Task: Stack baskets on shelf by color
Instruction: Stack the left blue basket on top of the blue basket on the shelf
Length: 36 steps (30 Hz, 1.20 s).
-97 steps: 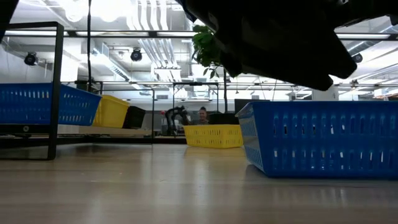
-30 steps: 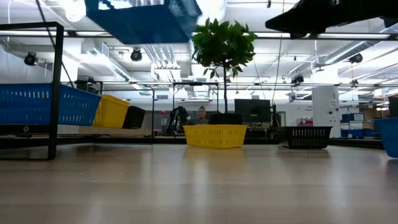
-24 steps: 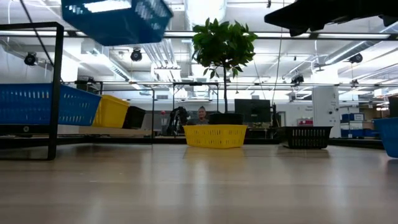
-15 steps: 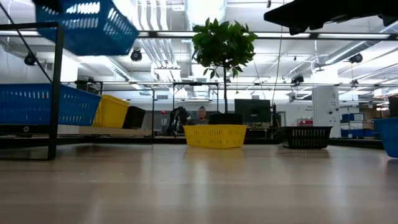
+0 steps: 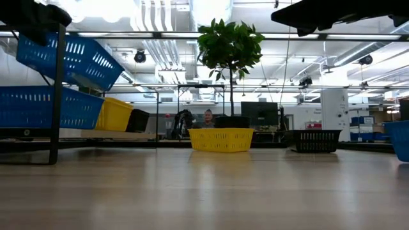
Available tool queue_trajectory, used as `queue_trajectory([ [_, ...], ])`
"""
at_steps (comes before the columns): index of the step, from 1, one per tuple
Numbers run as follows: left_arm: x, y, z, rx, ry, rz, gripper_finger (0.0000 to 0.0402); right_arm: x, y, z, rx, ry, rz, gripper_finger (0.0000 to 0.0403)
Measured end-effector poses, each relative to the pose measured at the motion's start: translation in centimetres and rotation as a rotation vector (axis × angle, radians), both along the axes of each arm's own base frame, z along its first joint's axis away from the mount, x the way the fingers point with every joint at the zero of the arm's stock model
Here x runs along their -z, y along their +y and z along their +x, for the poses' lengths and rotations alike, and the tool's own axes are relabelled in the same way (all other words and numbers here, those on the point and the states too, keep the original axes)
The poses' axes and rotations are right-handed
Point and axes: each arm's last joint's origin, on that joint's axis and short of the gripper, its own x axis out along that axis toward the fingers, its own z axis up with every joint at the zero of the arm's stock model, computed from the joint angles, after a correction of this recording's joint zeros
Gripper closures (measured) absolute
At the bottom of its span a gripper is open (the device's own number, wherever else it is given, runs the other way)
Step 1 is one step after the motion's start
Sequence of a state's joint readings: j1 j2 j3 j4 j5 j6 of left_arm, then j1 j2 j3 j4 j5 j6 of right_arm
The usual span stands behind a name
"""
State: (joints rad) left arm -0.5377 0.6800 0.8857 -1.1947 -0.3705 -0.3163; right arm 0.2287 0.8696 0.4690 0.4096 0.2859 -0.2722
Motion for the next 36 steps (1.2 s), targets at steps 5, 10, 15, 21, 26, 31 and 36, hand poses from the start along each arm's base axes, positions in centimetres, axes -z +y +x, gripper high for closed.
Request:
queue_trajectory([
  [5, 0.6, -0.1, 0.0, 0.006, 0.028, -0.033, 0.0402, 0.1, 0.0, 0.1, 0.0, 0.007, -0.001, 0.0394],
  [10, 0.7, -0.3, 0.2, 0.014, 0.033, -0.045, 0.0402, 0.3, 0.0, 0.2, 0.003, 0.013, 0.002, 0.0394],
  [15, 0.7, -0.6, 0.5, 0.029, 0.037, -0.071, 0.0402, 0.4, 0.1, 0.3, 0.004, 0.019, 0.005, 0.0394],
  [21, 0.9, -0.9, 0.9, 0.022, 0.065, -0.094, 0.0402, 0.4, 0.1, 0.3, 0.004, 0.021, 0.004, 0.0394],
  [26, 1.1, -1.2, 1.2, 0.007, 0.111, -0.153, 0.0402, 0.4, 0.1, 0.3, 0.004, 0.021, 0.003, 0.0394],
  [31, 1.4, -1.5, 1.6, 0.006, 0.135, -0.141, 0.0402, 0.4, 0.1, 0.3, 0.003, 0.021, 0.002, 0.0394],
  [36, 1.7, -1.8, 2.1, 0.003, 0.164, -0.124, 0.0402, 0.4, 0.1, 0.3, 0.003, 0.021, 0.002, 0.0394],
])
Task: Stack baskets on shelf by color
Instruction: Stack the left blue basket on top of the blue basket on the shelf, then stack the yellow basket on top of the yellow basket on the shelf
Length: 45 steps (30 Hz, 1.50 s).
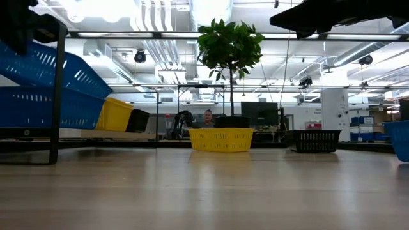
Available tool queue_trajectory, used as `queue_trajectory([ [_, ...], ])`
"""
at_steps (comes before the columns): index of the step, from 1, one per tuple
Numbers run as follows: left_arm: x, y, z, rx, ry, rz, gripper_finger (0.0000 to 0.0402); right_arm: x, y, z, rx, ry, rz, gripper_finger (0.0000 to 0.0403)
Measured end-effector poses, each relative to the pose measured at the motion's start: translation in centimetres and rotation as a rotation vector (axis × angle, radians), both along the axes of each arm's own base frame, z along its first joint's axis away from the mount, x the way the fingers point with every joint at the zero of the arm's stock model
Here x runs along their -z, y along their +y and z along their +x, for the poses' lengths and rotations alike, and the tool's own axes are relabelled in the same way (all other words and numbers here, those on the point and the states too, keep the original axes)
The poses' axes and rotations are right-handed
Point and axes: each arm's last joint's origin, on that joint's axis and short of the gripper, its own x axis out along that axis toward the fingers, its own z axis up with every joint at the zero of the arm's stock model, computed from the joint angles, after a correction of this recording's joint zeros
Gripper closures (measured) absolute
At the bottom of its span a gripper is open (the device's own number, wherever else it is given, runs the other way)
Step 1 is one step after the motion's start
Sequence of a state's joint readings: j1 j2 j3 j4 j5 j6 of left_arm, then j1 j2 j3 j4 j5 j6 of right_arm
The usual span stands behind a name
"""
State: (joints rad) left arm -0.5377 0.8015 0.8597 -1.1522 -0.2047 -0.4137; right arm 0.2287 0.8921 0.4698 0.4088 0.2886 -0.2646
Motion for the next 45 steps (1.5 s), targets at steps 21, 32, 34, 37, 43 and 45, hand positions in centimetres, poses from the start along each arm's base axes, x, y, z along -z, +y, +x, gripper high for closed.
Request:
queue_trajectory([
  [21, 0.3, -0.2, 0.2, 0.006, 0.034, 0.005, 0.04, 0.0, 0.0, 0.0, -0.003, 0.002, 0.003, 0.0394],
  [32, 0.3, -0.2, 0.2, -0.025, 0.037, -0.009, 0.0297, 0.1, 0.0, 0.0, -0.003, 0.007, 0.002, 0.0394],
  [34, 0.2, -0.2, 0.3, -0.028, 0.036, -0.01, 0.0282, 0.1, 0.0, 0.0, -0.003, 0.007, 0.002, 0.0394],
  [37, 0.0, -0.2, 0.3, -0.025, 0.02, -0.018, 0.0271, 0.1, 0.0, 0.0, -0.003, 0.008, 0.002, 0.0394],
  [43, -0.9, -0.5, 0.8, -0.017, -0.043, -0.044, 0.028, 0.1, 0.0, 0.0, -0.003, 0.009, 0.002, 0.0394],
  [45, -1.4, -0.5, 1.0, -0.029, -0.066, -0.032, 0.0287, 0.1, 0.0, 0.0, -0.001, 0.008, 0.015, 0.0394],
])
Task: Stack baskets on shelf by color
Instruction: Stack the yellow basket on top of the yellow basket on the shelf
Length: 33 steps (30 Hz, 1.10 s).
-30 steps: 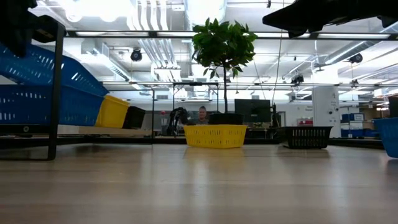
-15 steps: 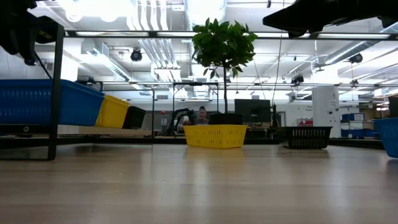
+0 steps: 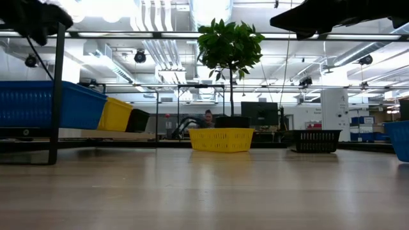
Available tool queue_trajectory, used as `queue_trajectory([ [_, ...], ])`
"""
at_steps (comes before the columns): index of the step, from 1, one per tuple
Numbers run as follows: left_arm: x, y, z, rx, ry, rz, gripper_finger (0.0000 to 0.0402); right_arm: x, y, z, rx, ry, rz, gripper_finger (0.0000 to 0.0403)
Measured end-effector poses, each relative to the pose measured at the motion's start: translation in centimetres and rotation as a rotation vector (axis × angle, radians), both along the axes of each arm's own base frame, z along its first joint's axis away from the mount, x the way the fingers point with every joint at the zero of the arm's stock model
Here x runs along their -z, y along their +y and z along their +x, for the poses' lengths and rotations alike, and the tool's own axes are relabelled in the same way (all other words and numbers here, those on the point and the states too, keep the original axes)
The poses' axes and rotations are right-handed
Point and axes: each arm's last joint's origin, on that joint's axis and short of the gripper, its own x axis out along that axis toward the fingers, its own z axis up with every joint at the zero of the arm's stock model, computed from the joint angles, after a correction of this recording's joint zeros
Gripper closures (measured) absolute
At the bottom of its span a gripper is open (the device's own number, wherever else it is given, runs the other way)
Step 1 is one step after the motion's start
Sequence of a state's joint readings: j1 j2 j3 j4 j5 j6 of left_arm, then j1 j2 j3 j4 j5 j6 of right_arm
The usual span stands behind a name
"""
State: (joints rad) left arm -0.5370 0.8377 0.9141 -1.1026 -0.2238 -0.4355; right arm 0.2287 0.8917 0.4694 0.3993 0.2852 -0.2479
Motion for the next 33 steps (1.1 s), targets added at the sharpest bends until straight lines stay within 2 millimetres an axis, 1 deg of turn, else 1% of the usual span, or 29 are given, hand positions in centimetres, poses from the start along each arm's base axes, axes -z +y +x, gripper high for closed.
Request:
queue_trajectory([
  [4, -1.4, 0.0, 0.5, -0.039, -0.066, 0.055, 0.0298, 0.0, 0.0, 0.0, 0.007, -0.002, 0.028, 0.0394],
  [11, -3.8, -0.2, 1.4, 0.021, -0.164, 0.184, 0.0304, 0.0, 0.0, 0.0, 0.012, -0.005, 0.066, 0.0394],
  [16, -5.1, -0.8, 2.8, 0.046, -0.319, 0.263, 0.0304, 0.0, 0.0, 0.0, 0.014, -0.005, 0.081, 0.0394],
  [19, -5.4, -1.3, 3.7, 0.117, -0.399, 0.32, 0.0304, 0.1, 0.0, 0.2, 0.014, -0.006, 0.082, 0.0394],
  [22, -5.4, -1.6, 4.3, 0.173, -0.447, 0.368, 0.0304, 0.2, 0.1, 0.6, 0.013, -0.023, 0.084, 0.0394],
  [27, -3.8, -2.0, 5.0, 0.248, -0.575, 0.475, 0.0305, 1.1, 0.3, 1.7, 0.016, -0.012, 0.053, 0.0394],
  [30, -2.6, -2.1, 5.1, 0.288, -0.673, 0.537, 0.0305, 0.9, 0.1, 2.9, 0.034, -0.007, 0.063, 0.0394],
  [33, -1.8, -1.8, 4.7, 0.292, -0.76, 0.57, 0.0305, 0.5, -0.1, 4.3, 0.055, 0.034, 0.055, 0.0394],
])
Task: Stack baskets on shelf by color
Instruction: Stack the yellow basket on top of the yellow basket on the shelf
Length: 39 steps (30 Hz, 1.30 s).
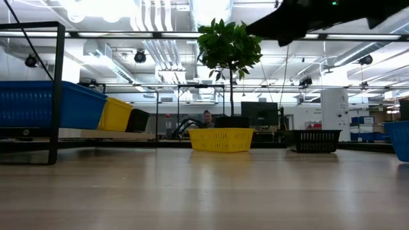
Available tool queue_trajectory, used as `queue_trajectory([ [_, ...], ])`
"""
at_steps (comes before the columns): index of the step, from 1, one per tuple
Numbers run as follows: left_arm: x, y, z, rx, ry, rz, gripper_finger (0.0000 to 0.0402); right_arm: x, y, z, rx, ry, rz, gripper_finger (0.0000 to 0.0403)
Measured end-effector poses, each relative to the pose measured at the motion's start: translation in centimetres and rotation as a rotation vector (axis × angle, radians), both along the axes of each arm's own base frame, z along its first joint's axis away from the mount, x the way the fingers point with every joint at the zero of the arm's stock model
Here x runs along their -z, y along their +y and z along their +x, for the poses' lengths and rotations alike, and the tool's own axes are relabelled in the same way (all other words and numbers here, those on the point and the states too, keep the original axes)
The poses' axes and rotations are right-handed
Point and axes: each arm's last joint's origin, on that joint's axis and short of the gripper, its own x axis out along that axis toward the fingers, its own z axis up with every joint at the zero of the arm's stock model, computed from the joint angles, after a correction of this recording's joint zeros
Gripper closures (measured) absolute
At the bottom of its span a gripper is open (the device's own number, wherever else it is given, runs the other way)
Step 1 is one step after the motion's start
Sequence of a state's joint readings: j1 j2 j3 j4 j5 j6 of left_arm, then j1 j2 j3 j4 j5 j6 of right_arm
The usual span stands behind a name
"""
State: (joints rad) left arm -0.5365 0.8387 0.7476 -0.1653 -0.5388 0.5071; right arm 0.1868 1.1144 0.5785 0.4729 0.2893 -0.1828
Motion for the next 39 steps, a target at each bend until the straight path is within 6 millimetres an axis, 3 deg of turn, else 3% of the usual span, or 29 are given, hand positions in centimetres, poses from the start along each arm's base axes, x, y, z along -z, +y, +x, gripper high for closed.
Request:
queue_trajectory([
  [11, 1.8, 2.6, -3.0, -0.328, -0.264, -0.087, 0.0305, -0.7, -2.5, 5.2, 0.136, 0.301, 0.033, 0.0394],
  [21, 0.4, 3.6, -4.6, -0.34, -0.414, -0.164, 0.0305, -0.6, -6.0, 9.3, 0.26, 0.521, 0.07, 0.0384],
  [34, 1.0, 3.6, -4.6, -0.338, -0.404, -0.19, 0.0304, 2.9, -9.0, 12.1, 0.215, 0.818, -0.021, 0.0232],
  [39, 1.1, 3.5, -4.4, -0.337, -0.396, -0.183, 0.0304, 3.8, -11.3, 12.2, 0.309, 0.821, 0.058, 0.0208],
])
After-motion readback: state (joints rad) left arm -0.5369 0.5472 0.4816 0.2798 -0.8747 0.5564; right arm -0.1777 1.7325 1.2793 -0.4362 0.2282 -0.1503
